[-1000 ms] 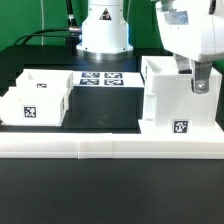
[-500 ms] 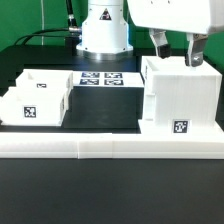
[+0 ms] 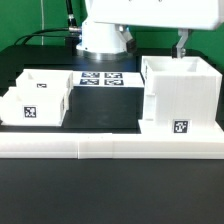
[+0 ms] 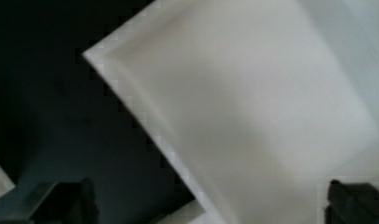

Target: Assemble drawer

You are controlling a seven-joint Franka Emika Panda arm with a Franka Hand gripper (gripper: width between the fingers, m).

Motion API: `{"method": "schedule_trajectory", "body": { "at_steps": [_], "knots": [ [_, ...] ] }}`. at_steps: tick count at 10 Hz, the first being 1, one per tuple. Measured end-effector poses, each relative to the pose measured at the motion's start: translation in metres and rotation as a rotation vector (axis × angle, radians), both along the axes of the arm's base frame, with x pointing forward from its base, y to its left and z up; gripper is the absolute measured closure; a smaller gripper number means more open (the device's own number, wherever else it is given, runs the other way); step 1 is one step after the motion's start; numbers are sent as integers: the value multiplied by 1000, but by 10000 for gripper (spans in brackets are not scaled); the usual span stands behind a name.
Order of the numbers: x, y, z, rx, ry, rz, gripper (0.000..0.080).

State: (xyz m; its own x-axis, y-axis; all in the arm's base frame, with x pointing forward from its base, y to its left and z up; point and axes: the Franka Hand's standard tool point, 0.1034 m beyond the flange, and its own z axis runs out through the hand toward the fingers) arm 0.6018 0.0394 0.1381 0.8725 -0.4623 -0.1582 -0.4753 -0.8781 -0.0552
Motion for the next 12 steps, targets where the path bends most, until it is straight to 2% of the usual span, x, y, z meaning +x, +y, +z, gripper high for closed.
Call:
{"method": "schedule_trajectory", "body": {
  "at_steps": [1,5,8,11,12],
  "knots": [
    [-2,-9,-1,3,-20,65,150],
    [-3,-12,-3,31,-51,347,150],
    [-20,-66,-12,-12,-88,560,150],
    [-32,-92,-38,-54,-132,559,150],
    [-31,-89,-36,-50,-128,558,150]
  ]
}}
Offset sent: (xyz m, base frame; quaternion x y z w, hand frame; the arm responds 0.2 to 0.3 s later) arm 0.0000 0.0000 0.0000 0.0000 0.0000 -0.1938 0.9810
